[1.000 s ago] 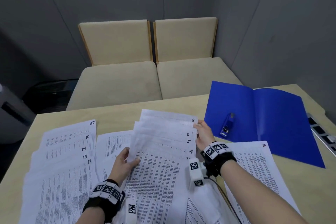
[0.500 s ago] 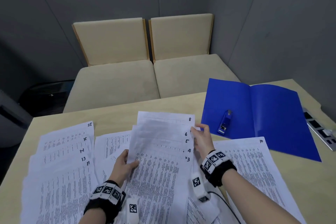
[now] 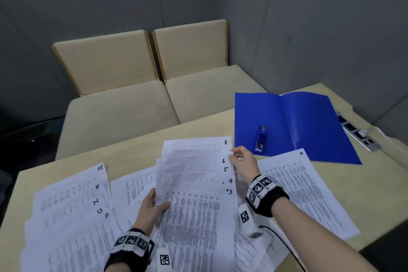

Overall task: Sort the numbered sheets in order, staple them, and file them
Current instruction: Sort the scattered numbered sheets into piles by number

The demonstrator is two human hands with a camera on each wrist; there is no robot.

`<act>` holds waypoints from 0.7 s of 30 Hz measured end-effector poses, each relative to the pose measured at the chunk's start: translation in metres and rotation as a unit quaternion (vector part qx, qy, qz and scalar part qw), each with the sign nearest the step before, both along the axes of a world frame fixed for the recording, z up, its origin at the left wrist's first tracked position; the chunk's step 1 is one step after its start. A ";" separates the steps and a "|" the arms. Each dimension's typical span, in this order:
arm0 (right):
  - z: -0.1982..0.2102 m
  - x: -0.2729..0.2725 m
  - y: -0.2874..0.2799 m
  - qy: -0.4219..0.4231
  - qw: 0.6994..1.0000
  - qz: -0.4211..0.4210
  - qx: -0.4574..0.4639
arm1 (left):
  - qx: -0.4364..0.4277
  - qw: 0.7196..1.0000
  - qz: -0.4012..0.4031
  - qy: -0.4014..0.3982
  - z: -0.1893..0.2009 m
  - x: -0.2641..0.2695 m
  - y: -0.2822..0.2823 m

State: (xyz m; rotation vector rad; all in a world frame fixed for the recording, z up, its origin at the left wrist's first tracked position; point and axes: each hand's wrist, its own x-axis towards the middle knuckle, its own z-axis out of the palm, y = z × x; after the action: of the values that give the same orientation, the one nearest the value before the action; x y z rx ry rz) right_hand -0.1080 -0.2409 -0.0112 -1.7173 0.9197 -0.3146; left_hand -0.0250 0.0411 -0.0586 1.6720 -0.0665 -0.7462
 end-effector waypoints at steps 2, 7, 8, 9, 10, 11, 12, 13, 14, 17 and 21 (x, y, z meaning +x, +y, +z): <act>0.001 0.000 0.003 -0.006 1.000 -0.007 0.008 | -0.007 1.000 -0.006 0.001 0.002 0.001 0.002; 0.009 0.003 0.014 -0.058 0.981 -0.072 0.170 | -0.001 0.999 -0.031 -0.016 0.000 0.006 0.006; 0.012 0.004 0.016 -0.070 0.971 -0.093 0.211 | 0.005 0.999 -0.038 -0.019 -0.001 0.007 0.006; 0.014 0.004 0.017 -0.080 0.959 -0.106 0.251 | 0.014 0.999 -0.045 -0.023 -0.001 0.008 0.006; 0.015 0.004 0.017 -0.085 0.949 -0.109 0.284 | 0.024 0.998 -0.052 -0.026 -0.002 0.009 0.006; 0.017 0.005 0.016 -0.087 0.942 -0.108 0.307 | 0.032 0.997 -0.056 -0.029 -0.002 0.009 0.007; 0.018 0.006 0.016 -0.086 0.938 -0.107 0.319 | 0.038 0.997 -0.059 -0.031 -0.003 0.009 0.007; 0.019 0.008 0.015 -0.087 0.935 -0.109 0.327 | 0.046 0.997 -0.060 -0.035 -0.002 0.009 0.008; 0.019 0.010 0.015 -0.087 0.932 -0.114 0.333 | 0.051 0.996 -0.061 -0.039 -0.001 0.008 0.008; 0.016 0.019 0.011 -0.088 0.920 -0.129 0.359 | 0.067 0.993 -0.073 -0.057 0.005 0.004 0.004; 0.015 0.025 0.007 -0.073 0.935 -0.109 0.328 | 0.104 0.990 -0.064 -0.071 0.007 0.002 0.000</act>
State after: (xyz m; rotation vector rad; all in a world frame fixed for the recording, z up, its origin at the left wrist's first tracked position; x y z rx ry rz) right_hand -0.0835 -0.2343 0.0041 -0.9682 0.9680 -0.2393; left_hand -0.0232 0.0407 -0.0519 1.9334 -0.2045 -0.7493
